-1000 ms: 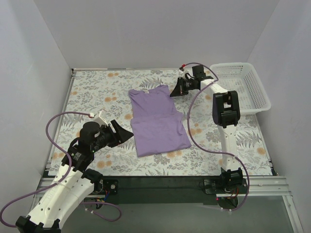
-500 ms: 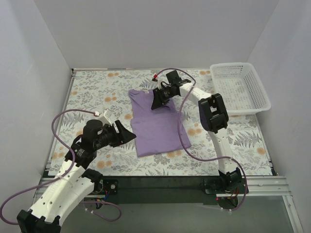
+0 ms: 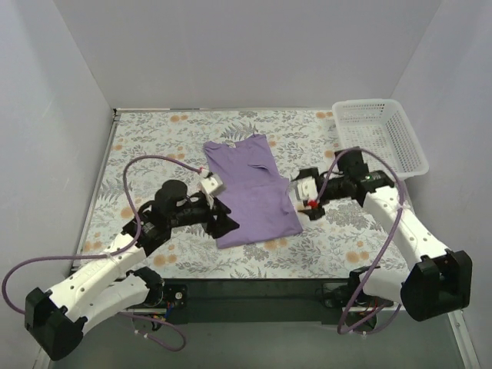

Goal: Fold and stack the t-shirts

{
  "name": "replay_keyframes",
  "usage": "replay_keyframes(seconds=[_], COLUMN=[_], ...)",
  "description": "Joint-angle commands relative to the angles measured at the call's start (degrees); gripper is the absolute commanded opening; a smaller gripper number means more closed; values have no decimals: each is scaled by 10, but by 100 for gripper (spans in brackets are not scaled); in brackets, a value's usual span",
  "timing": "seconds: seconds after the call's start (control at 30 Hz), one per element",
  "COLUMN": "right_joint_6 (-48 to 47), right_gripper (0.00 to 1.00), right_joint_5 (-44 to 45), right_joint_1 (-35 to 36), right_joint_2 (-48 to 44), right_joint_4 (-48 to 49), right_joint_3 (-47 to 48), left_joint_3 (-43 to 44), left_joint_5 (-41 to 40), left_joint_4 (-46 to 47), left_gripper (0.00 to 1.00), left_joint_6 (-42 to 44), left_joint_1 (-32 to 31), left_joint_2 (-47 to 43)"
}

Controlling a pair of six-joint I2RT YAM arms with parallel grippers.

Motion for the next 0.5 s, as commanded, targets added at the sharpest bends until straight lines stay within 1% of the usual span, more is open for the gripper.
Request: replay_keyframes(seconds=[0.0,0.03,0.07,0.1,0.13,0.17,0.2,0.23,0.3,0.43,0.47], right_joint_6=[-247,-249,-248,-247,-238,-222,-181,-165,-124,-91,-87], right_gripper=[98,97,96,96,94,93,91,89,86,78,77], right_joint_5=[59,61,60,68,76,84,101,110,127,154,159], right_joint_1=[29,31,41,51,60,82,90,96,105,109,109], right_joint_2=[4,-3,-18,-21,-25,-26,-23,-18,2,48,62], right_joint_4=[-53,-54,-52,-51,-37,-20,-2,30,60,97,103], right_joint_3=[-114,-144,-159,-171,-189,-196,-200,-204,-206,-193,-193], left_joint_3=[-45,-53,-65,-72,-82,-89,-91,-94,-99,-120,-124], left_joint_5=[-74,-124,-148,-169,-205,-220,-235,-247,-288,-358,-374], left_joint_4=[17,18,21,28,33,37,47,50,68,111,124], left_gripper=[56,55,54,54,54,54,54,54,53,54,55], left_joint_6=[173,180,184,189,191,193,192,192,191,197,201], left_joint_1=[-78,-120,-142,-185,-205,-221,-246,-254,-273,-278,-277], left_joint_2=[31,45,51,56,65,73,84,109,148,182,186])
